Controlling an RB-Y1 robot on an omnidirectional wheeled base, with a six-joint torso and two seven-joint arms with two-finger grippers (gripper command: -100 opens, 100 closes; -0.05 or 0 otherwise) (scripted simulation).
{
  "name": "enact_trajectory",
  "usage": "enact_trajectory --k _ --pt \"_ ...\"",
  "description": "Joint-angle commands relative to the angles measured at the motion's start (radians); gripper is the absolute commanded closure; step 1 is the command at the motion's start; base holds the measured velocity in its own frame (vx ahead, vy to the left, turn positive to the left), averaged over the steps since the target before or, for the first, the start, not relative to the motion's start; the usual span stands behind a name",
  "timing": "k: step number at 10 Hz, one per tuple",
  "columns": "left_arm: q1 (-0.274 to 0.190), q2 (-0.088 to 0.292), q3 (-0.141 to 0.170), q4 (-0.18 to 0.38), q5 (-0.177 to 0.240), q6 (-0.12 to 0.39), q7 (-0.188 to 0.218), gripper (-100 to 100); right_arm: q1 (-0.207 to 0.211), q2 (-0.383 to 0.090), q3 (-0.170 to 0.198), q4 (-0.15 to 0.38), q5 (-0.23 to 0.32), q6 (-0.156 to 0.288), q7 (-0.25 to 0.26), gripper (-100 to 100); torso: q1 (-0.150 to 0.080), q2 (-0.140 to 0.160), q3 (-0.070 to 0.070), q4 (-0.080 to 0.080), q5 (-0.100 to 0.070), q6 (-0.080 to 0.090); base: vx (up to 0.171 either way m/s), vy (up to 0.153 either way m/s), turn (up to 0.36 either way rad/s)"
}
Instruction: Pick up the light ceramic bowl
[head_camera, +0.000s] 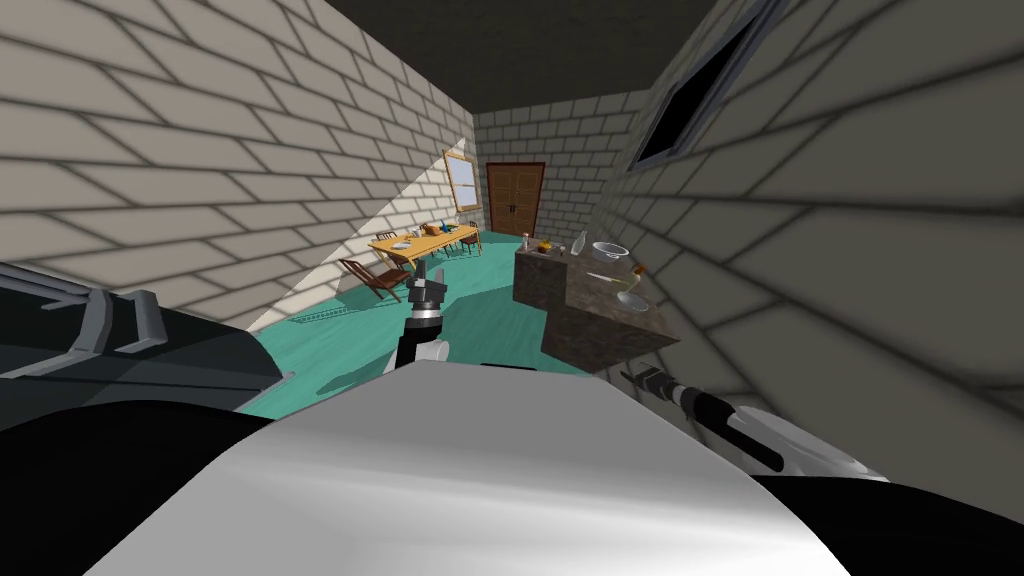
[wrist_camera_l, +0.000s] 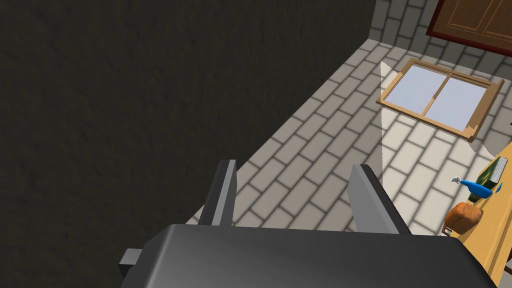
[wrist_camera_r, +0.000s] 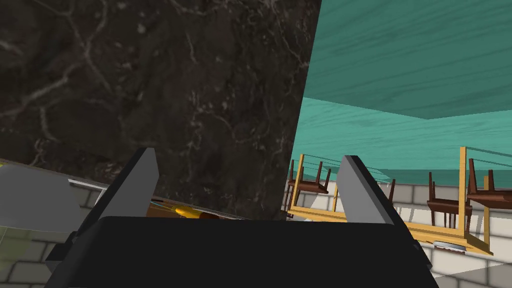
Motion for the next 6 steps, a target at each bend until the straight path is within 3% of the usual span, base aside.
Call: enact_trajectory --k 1,2,3,5,6 --pt "0.000 0.000 0.000 0.000 0.000 0.000 0.000 0 -0.015 -0.048 -0.004 0.050 0.028 -0.016 0.025 -100 0.000 0.000 0.000 0.000 0.000 0.000 0.109 0.014 0.087" --pt "0.000 0.000 0.000 0.000 0.000 0.000 0.000 0 -0.023 -0.076 -0.008 0.090 0.051 -0.022 0.043 -100 0.000 -0.001 0.000 0.000 0.000 -0.001 0.177 0.031 0.164" --pt "0.000 0.000 0.000 0.000 0.000 0.000 0.000 0 -0.023 -0.088 -0.008 0.097 0.051 -0.022 0.043 -100 0.001 -0.004 -0.002 -0.001 0.000 -0.001 0.142 0.016 0.058" --pt "0.000 0.000 0.000 0.000 0.000 0.000 0.000 0 -0.039 -0.160 -0.016 0.164 0.093 -0.036 0.076 -100 0.000 -0.003 -0.002 -0.001 0.000 -0.001 0.179 -0.001 0.104" --pt "0.000 0.000 0.000 0.000 0.000 0.000 0.000 0 -0.039 -0.160 -0.016 0.164 0.093 -0.036 0.076 -100 -0.001 -0.007 -0.004 -0.001 0.000 -0.001 0.151 -0.006 0.067"
